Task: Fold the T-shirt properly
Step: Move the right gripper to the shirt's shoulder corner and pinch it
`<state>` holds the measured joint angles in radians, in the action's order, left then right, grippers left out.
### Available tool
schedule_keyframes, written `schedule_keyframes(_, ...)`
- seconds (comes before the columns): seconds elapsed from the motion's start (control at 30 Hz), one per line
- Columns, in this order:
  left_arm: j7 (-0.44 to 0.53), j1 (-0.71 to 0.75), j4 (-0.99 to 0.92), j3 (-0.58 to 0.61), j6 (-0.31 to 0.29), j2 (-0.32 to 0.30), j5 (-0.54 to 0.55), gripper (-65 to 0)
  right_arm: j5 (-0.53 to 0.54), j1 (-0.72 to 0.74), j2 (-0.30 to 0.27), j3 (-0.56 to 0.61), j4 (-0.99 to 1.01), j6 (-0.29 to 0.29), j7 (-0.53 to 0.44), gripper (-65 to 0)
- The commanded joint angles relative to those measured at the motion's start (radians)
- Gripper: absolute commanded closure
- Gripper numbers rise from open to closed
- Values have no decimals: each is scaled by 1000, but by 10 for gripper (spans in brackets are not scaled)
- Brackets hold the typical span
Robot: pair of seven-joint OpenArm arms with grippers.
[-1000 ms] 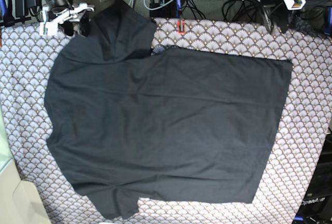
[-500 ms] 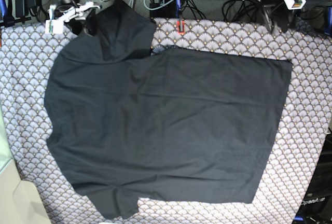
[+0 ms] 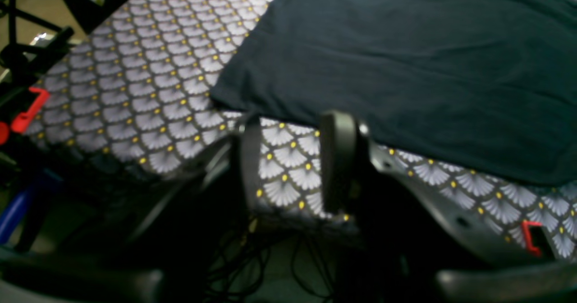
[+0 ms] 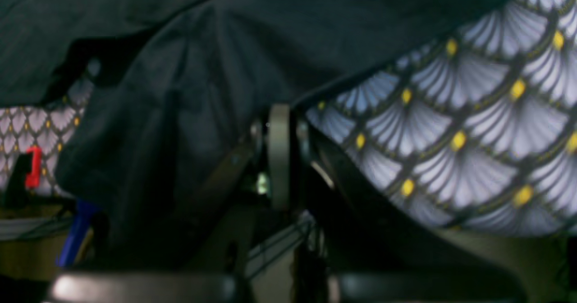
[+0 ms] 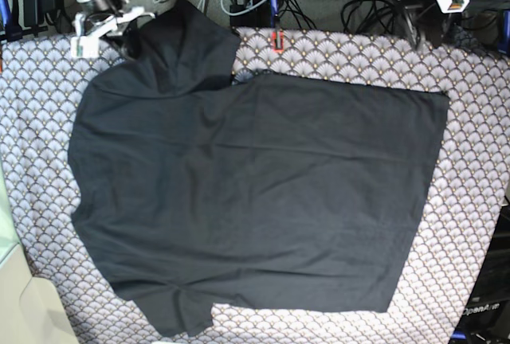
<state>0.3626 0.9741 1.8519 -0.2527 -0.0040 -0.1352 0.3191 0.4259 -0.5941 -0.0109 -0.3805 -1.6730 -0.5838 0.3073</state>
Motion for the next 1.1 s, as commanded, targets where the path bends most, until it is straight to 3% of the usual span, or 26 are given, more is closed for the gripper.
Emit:
schedule_keyframes(0.0, 26, 12, 13, -4, 0, -4, -1, -221, 18, -5, -10, -5, -37, -17, -27, 0)
schedule_keyframes(0.27, 26, 1, 13, -35, 2, -2, 1, -222, 18, -10, -27, -7, -131, -17, -27, 0)
schedule_keyframes(0.47, 25, -31, 4, -83, 2, -2, 2, -222, 18, -7, -27, -5, -128, -17, -27, 0)
schedule_keyframes(1.07, 25, -31, 1, -79, 2, -1, 2, -222, 15, -16, -22, -5, -75, -17, 10, 0)
